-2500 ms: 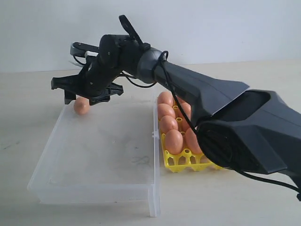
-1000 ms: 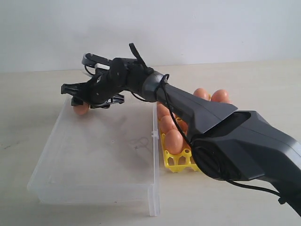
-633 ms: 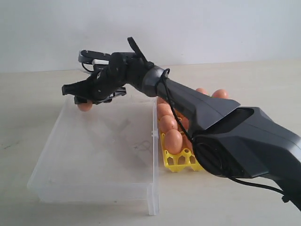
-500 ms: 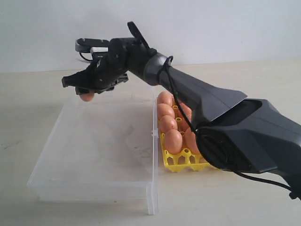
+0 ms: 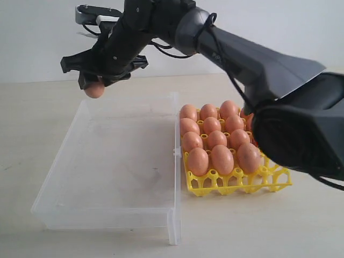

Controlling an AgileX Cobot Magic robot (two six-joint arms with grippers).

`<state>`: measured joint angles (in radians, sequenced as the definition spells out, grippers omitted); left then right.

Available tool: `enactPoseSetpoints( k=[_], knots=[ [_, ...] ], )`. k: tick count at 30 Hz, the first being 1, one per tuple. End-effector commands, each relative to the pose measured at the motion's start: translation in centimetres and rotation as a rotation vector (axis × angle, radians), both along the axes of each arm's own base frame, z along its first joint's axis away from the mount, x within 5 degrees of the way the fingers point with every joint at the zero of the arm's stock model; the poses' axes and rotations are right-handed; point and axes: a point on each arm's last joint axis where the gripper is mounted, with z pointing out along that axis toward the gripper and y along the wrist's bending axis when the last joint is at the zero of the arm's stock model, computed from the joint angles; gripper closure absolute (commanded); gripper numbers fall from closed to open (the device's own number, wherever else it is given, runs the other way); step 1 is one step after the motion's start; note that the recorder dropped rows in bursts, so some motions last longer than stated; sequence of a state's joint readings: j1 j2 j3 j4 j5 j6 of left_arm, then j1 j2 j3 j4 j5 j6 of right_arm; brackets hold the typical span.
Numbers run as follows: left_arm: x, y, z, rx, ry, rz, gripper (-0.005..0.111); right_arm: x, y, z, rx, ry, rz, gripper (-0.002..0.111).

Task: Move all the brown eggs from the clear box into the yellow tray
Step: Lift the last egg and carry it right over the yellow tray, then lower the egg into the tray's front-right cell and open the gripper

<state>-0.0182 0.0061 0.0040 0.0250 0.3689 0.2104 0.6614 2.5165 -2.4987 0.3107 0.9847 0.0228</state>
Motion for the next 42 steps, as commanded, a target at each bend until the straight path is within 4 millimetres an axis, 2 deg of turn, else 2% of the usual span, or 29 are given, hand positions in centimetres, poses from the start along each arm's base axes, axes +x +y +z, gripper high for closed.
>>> enactPoseSetpoints(
  k=[1,4,5,9,14,17,20,24,25,27,32,37,42],
  knots=[
    [0.0,0.0,0.2,-0.006,-0.018,-0.001,0.107,-1.7,-1.2,1.0,-0.053,-0.083,0.002,0.108],
    [0.0,0.0,0.2,-0.006,-0.018,-0.001,0.107,-3.6,-2.8,1.6,-0.039,-0.187,-0.027,0.108],
    [0.0,0.0,0.2,-0.006,-0.018,-0.001,0.107,-4.8,-3.4,1.8,-0.014,-0.235,-0.034,0.108],
    [0.0,0.0,0.2,-0.006,-0.018,-0.001,0.107,-9.3,-7.7,1.9,0.067,-0.416,-0.097,0.108],
    [0.0,0.0,0.2,-0.006,-0.018,-0.001,0.107,-14.9,-13.7,0.6,0.11,-0.59,-0.141,0.108],
    [0.0,0.0,0.2,-0.006,-0.018,-0.001,0.107,-17.7,-16.7,-0.7,0.081,-0.651,-0.143,0.108],
    [0.0,0.0,0.2,-0.006,-0.018,-0.001,0.107,-19.7,-19.3,-1.8,0.033,-0.691,-0.181,0.108],
    [0.0,0.0,0.2,-0.006,-0.018,-0.001,0.107,-21.0,-22.8,-3.6,-0.013,-0.686,-0.309,0.108],
    [0.0,0.0,0.2,-0.006,-0.018,-0.001,0.107,-21.3,-24.1,-4.7,-0.04,-0.648,-0.345,0.108],
    [0.0,0.0,0.2,-0.006,-0.018,-0.001,0.107,-21.6,-25.6,-5.9,-0.07,-0.595,-0.392,0.108],
    [0.0,0.0,0.2,-0.006,-0.018,-0.001,0.107,-20.5,-28.2,-7.3,-0.081,-0.555,-0.536,0.108],
    [0.0,0.0,0.2,-0.006,-0.018,-0.001,0.107,-19.5,-29.1,-8.8,-0.12,-0.53,-0.569,0.108],
    [0.0,0.0,0.2,-0.006,-0.018,-0.001,0.107,-18.8,-28.7,-10.0,-0.145,-0.505,-0.55,0.108]
  ],
)
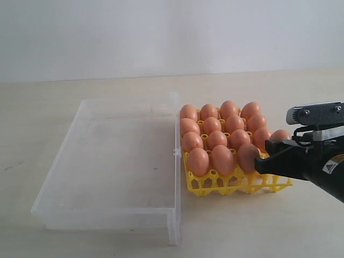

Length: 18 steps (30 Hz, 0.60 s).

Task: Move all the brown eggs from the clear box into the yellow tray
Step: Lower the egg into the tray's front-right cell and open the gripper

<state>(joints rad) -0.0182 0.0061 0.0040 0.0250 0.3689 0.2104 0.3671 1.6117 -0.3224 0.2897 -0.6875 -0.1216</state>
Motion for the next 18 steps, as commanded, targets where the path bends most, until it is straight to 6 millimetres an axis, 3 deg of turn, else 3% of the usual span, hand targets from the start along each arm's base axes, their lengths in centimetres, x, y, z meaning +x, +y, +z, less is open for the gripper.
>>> enactPoseSetpoints(
  k=[1,18],
  knots=[
    [0.0,0.0,0.2,-0.006,-0.018,-0.001,0.107,1.1,0.3,-0.6,-0.011,-0.006,0.009,0.108],
    [0.0,0.0,0.2,-0.006,-0.018,-0.001,0.107,2.2,0.2,-1.3,-0.024,0.011,-0.016,0.108]
  ],
)
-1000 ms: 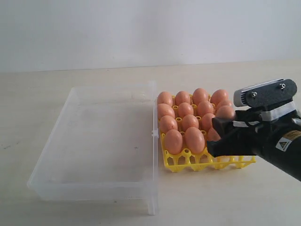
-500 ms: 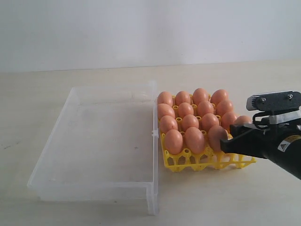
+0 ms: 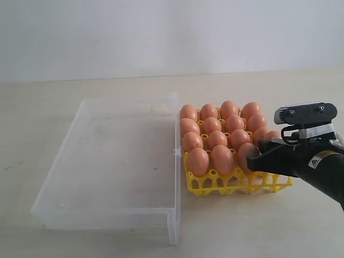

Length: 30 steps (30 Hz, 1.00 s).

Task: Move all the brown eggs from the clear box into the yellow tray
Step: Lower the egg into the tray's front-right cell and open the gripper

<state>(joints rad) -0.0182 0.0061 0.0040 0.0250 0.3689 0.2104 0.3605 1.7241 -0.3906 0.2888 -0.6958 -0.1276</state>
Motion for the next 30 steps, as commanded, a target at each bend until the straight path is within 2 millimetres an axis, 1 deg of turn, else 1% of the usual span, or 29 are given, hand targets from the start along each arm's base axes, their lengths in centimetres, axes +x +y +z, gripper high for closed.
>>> enactPoseSetpoints(
  k=[1,16,18,21,24,28,30],
  knots=[
    [0.0,0.0,0.2,-0.006,-0.018,-0.001,0.107,0.4,-0.4,0.2,0.0,-0.021,-0.02,0.108],
    [0.0,0.0,0.2,-0.006,-0.018,-0.001,0.107,0.3,-0.6,0.0,-0.003,0.008,-0.031,0.107],
    [0.0,0.0,0.2,-0.006,-0.018,-0.001,0.107,0.3,-0.6,-0.1,-0.003,0.016,-0.03,0.103],
    [0.0,0.0,0.2,-0.006,-0.018,-0.001,0.107,0.2,-0.6,-0.4,-0.008,0.039,-0.026,0.094],
    [0.0,0.0,0.2,-0.006,-0.018,-0.001,0.107,0.1,-0.6,-1.0,-0.017,0.071,-0.021,0.082],
    [0.0,0.0,0.2,-0.006,-0.018,-0.001,0.107,0.2,-0.6,-1.1,-0.018,0.07,-0.021,0.063],
    [0.0,0.0,0.2,-0.006,-0.018,-0.001,0.107,0.2,-0.6,-1.0,-0.015,0.064,-0.029,0.058]
  ],
)
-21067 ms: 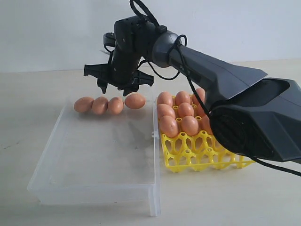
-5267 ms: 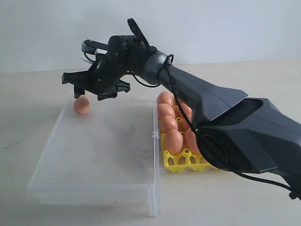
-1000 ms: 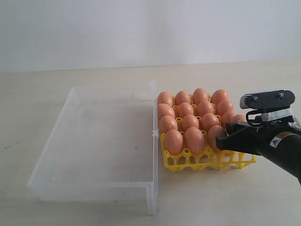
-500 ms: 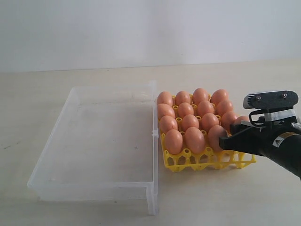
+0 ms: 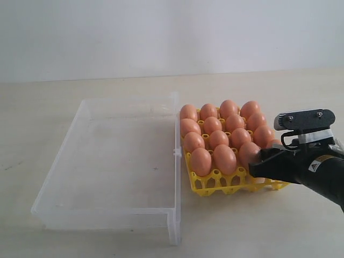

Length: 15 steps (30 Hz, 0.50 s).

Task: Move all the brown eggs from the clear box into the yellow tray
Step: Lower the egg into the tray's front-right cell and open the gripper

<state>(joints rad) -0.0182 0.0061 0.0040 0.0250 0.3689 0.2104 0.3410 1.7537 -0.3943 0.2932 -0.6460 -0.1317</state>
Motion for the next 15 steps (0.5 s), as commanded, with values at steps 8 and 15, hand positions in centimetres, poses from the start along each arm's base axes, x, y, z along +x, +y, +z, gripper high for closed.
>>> enactPoseSetpoints(
  k=[8,15],
  knots=[
    [0.0,0.0,0.2,-0.006,-0.018,-0.001,0.107,0.2,-0.2,0.3,0.003,-0.009,-0.013,0.054],
    [0.0,0.0,0.2,-0.006,-0.018,-0.001,0.107,0.2,-0.3,1.2,-0.003,-0.042,-0.026,0.04]
  ],
)
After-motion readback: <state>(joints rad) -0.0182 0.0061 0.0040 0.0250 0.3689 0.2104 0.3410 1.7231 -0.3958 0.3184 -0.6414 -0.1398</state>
